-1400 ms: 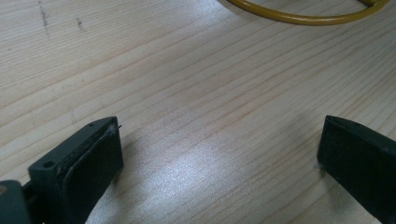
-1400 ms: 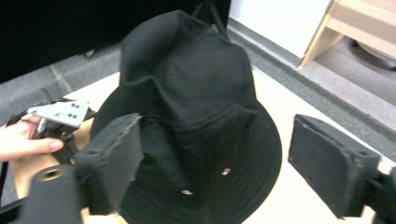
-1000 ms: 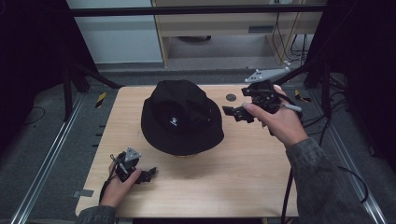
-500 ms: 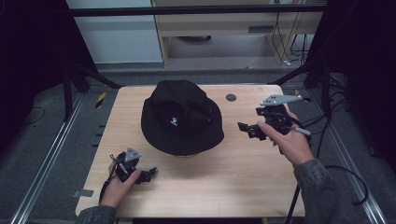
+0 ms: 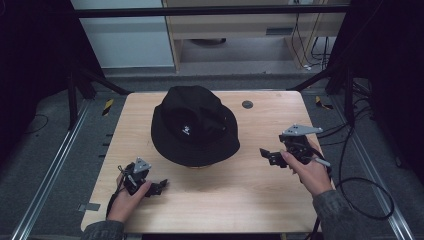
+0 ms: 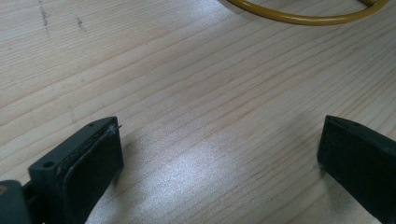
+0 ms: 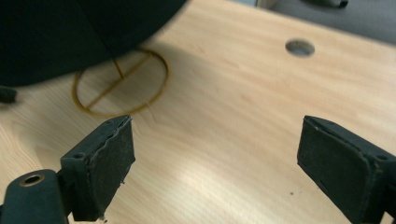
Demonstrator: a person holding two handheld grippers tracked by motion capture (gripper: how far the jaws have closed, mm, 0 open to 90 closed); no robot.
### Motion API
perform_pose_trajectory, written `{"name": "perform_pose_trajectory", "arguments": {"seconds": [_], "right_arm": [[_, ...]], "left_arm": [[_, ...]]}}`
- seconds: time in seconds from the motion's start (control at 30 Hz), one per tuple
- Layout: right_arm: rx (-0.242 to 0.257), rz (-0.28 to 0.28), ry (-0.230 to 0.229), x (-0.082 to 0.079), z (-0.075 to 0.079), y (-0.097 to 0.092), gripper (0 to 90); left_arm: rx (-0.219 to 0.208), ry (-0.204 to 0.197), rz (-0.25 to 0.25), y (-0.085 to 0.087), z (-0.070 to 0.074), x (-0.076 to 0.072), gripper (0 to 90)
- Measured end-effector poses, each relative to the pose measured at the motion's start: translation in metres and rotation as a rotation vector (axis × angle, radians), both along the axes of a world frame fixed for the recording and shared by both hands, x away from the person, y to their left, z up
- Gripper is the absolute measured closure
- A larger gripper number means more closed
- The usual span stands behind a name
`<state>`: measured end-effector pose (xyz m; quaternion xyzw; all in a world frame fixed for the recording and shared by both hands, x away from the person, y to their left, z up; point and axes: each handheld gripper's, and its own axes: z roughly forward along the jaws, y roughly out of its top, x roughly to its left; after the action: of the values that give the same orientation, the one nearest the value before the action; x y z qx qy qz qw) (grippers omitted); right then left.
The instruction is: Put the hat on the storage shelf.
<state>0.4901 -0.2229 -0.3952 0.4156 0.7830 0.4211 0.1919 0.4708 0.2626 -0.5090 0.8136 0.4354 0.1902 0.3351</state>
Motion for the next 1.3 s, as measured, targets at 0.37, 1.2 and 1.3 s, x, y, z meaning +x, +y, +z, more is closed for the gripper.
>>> {"name": "perform_pose_trajectory", "arguments": {"seconds": [0.37, 1.2, 1.3], "right_arm": [[0.01, -0.056, 0.091, -0.006, -0.059, -0.014, 11.2], [-0.088, -0.163, 0.138, -0.009, -0.112, -0.02, 9.9], [-0.125, -0.166, 0.105, -0.011, -0.115, -0.016, 7.5]], "left_arm": [[0.003, -0.001, -0.002, 0.0, 0.0, 0.0, 0.0], [0.002, -0.001, -0.002, 0.0, 0.0, 0.0, 0.0], [0.003, -0.001, -0.002, 0.0, 0.0, 0.0, 0.0]]}}
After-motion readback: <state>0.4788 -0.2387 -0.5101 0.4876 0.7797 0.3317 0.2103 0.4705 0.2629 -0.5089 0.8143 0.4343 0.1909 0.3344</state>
